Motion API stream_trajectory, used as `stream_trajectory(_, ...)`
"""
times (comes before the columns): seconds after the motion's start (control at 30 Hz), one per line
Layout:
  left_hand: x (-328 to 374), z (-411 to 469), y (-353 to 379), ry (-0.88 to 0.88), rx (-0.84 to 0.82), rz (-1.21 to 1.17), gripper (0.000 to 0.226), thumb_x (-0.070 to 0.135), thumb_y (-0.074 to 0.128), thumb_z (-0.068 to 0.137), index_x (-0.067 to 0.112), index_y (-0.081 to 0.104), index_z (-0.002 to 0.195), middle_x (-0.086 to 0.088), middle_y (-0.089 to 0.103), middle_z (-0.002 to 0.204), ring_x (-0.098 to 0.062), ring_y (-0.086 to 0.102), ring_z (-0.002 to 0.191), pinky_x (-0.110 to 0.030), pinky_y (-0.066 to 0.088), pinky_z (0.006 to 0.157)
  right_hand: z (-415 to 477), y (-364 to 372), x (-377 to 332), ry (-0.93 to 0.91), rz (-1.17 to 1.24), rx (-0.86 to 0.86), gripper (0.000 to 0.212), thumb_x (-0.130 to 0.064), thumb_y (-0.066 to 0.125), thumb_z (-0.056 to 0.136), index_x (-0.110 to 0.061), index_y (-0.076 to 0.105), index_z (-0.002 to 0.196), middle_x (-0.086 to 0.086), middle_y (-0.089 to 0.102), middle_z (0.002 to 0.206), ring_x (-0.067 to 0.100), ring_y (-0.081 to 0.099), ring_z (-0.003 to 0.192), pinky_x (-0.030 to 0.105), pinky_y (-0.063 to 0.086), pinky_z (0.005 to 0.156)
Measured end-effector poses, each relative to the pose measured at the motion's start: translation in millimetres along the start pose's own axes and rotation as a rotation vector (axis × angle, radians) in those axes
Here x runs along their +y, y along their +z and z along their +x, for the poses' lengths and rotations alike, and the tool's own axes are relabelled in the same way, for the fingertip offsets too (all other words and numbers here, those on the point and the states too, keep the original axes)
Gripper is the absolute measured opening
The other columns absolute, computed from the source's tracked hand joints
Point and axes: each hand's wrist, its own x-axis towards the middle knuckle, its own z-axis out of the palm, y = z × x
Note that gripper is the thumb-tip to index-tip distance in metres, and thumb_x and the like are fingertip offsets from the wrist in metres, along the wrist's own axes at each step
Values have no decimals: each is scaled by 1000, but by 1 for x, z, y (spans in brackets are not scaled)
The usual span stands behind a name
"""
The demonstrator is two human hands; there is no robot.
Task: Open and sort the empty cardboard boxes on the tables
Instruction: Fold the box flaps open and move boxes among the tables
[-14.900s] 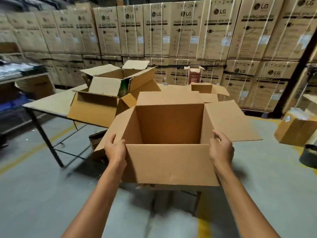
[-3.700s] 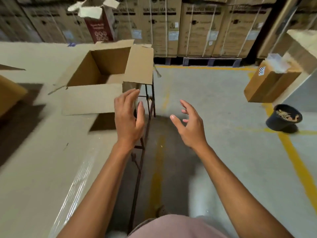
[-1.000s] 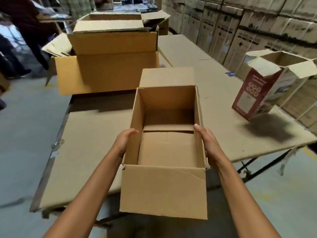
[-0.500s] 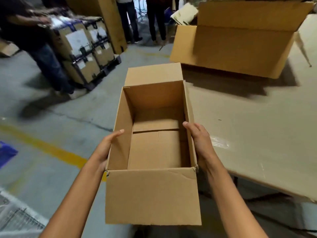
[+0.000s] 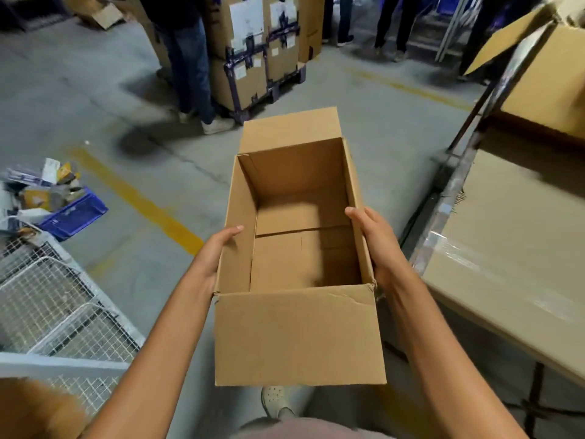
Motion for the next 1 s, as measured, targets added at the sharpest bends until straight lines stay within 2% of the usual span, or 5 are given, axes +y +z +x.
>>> stream_trajectory(0.23,34,58,-54,-39,12,-75,30,33,63,89,10,72,107,-13,73,88,-27,70,71,-37,53,76,49,74,-22,30,-42,-27,84,-71,71,65,-22,58,132,2,65,128,19,62,115,43,51,99)
stream_trajectory(0.57,136,183,-52,-19,76,34,55,42,80,65,14,72,112,-14,72,98,-29,69,77,-42,52,85,191,115,-52,38,71,-36,94,-76,73,61,-23,54,137,-1,63,129,19,62,114,45,53,97)
stream_trajectory(0.67,176,227,-38,-27,93,69,53,41,79,65,12,72,109,-14,72,92,-30,68,71,-39,55,77,239,115,-73,-3,71,-140,54,-58,64,87,-26,53,130,-14,63,115,4,60,104,22,47,71)
stream_trajectory(0.83,238,310,-2,45,110,146,79,49,85,46,8,72,112,-20,71,108,-32,68,85,-51,52,92,314,95,-123,-41,54,-87,33,-37,64,94,-33,46,122,-23,55,100,-9,53,84,12,40,63)
stream_trajectory(1.0,285,374,54,149,105,244,71,56,86,41,18,72,99,-18,69,113,-40,64,108,-59,50,98,368,71,-156,-153,65,88,59,-36,67,92,-25,42,144,-16,52,124,-2,54,100,15,42,75)
